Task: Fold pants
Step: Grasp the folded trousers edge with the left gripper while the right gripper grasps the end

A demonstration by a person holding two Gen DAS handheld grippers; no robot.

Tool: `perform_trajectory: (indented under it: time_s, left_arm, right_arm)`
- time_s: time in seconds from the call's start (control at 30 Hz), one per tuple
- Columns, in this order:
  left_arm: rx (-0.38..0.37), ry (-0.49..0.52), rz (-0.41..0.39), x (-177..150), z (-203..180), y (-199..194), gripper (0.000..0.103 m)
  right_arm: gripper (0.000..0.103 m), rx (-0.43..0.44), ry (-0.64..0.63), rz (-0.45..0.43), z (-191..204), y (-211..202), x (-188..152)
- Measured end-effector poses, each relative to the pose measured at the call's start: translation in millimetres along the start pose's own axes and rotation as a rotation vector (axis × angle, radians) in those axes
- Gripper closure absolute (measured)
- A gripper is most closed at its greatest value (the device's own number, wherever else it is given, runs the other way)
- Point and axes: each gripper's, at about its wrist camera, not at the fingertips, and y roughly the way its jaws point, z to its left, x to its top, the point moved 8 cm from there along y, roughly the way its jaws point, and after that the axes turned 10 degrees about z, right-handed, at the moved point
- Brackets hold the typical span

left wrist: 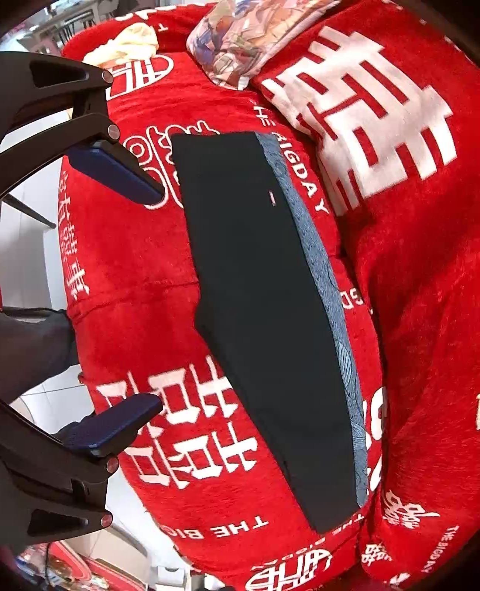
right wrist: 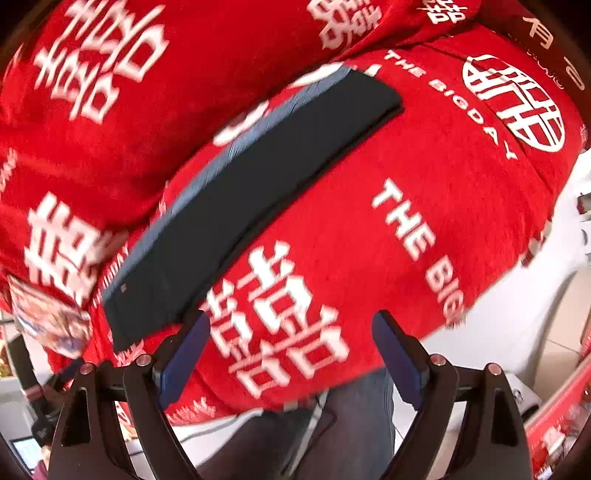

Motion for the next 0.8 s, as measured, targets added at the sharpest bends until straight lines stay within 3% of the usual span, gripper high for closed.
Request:
perform_trajectory:
  time_s: [0.27,0.43,0.47,0.5,0.57,0.67,0.8]
  left_arm:
    - [0.046,-0.043,0.082,38.5,-65.5,29.2,0.000]
    - [0.032,-0.097,0.064,71.6,-101.6,42.4,0.000]
    - [0.027,-0.102,0.058,80.8,-108.8,48.3,0.000]
    - [0.030,-0.104,0.051,90.9,-115.3,56.5,0.000]
    - [0.052,-0.106,0.053,108.1,-123.9,74.4,0.000]
    - [0.050,-0.149,0.026,136.6,-130.4,95.0,0.000]
    - [0.016,-0.223,-0.032,163.4,-128.5,113.2,0.000]
  right_arm:
    - [0.012,0.075,0.075,0.023,-76.3,20.9,106.5]
    - [0.013,0.185,0.119,0.040,-106.4,37.1,162.1]
    - [0.019,0.196,0.128,0.039,-111.9,41.5,171.3]
    - [0.036,0.209,0.141,0.030,-119.8,48.8,184.1]
    - [0.049,0.247,0.167,0.047,-130.2,64.8,201.2]
    - [0.049,0.323,0.218,0.053,-141.7,84.0,224.1]
    - [0.049,0.345,0.239,0.020,-154.0,105.4,249.9]
